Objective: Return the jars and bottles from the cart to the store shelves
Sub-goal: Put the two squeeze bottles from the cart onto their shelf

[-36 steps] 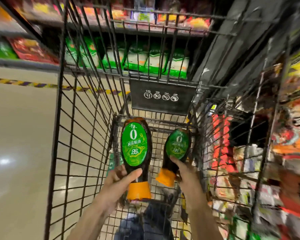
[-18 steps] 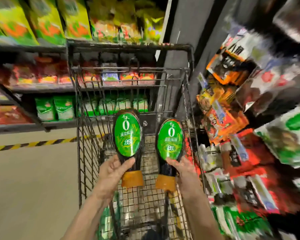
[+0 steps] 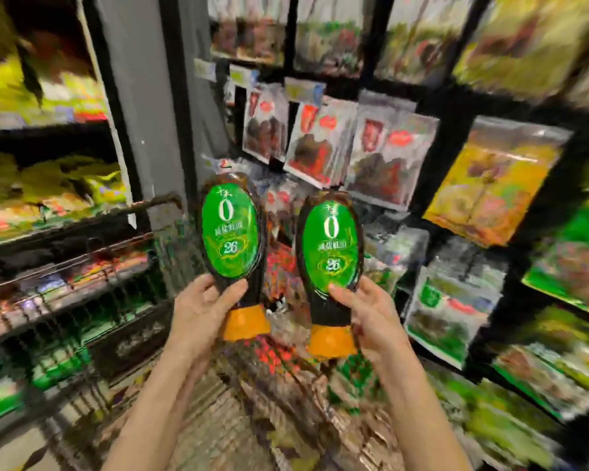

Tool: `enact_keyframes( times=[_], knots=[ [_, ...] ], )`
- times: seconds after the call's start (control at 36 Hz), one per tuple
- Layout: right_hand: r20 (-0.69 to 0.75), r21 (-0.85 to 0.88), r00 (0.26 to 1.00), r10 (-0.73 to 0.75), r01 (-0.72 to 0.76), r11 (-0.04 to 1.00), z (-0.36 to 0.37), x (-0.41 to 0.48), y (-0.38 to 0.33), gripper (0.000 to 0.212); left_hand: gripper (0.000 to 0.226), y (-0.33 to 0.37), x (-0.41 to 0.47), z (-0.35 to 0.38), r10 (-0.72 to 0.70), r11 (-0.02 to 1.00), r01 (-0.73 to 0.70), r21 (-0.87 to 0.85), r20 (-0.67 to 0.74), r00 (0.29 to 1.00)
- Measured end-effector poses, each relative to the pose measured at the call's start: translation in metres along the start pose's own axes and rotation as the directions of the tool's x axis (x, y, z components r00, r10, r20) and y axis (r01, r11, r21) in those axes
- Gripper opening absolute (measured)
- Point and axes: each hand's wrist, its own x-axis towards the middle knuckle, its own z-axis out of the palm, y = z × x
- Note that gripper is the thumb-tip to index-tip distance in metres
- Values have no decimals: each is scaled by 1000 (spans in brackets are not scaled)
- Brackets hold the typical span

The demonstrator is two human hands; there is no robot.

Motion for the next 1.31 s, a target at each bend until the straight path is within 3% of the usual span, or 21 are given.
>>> enact_keyframes(
  times=[0.08, 0.19, 0.28, 0.36, 0.47, 0.58, 0.69, 0.81, 0.89, 1.03, 1.17, 1.25, 1.31],
  knots=[
    [-92, -15, 990, -110, 109, 994, -37, -33, -38, 80, 43, 15, -21, 48, 24, 1000, -27, 15, 173, 985],
    [-238, -102, 938, -252, 234, 967, -91, -89, -78, 41, 35, 18, -48, 98, 79, 996, -86, 5, 362, 929],
    [-368, -159, 867, -336, 297, 942, -129, -138, -100, 37, 24, 20, -81, 140, 103, 994, -103, -27, 487, 867],
    [-486, -198, 770, -414, 364, 910, -163, -192, -120, 56, 23, 21, -124, 181, 113, 993, -74, -90, 603, 790],
    [-571, -239, 650, -502, 454, 859, -203, -272, -143, 21, 47, 15, -187, 226, 90, 994, -12, -109, 738, 668],
    [-636, -284, 554, -538, 480, 830, -239, -356, -159, 21, 31, 6, -266, 266, 58, 993, 51, -105, 821, 568],
    [-684, -391, 417, -598, 483, 784, -266, -446, -174, 33, 38, -4, -347, 301, 52, 988, 109, -112, 893, 446],
    [-722, -501, 259, -642, 444, 743, -284, -537, -181, 40, 29, -7, -433, 335, 68, 979, 162, -125, 946, 318],
    [-751, -575, 89, -655, 400, 714, -295, -597, -182, 65, 30, -7, -494, 354, 105, 971, 188, -146, 972, 209],
    [-758, -624, -65, -649, 360, 693, -306, -684, -182, 37, 32, -7, -588, 382, 156, 961, 224, -164, 986, 53],
    [-737, -675, -223, -638, 305, 672, -322, -757, -186, 44, 33, -15, -671, 409, 168, 956, 261, -136, 980, -106],
    [-708, -705, -312, -633, 251, 664, -336, -794, -188, 61, 32, -22, -719, 428, 177, 949, 294, -114, 965, -196],
    [-692, -715, -355, -629, 217, 664, -348, -818, -191, 50, 32, -26, -749, 444, 186, 941, 323, -98, 949, -254]
  ],
)
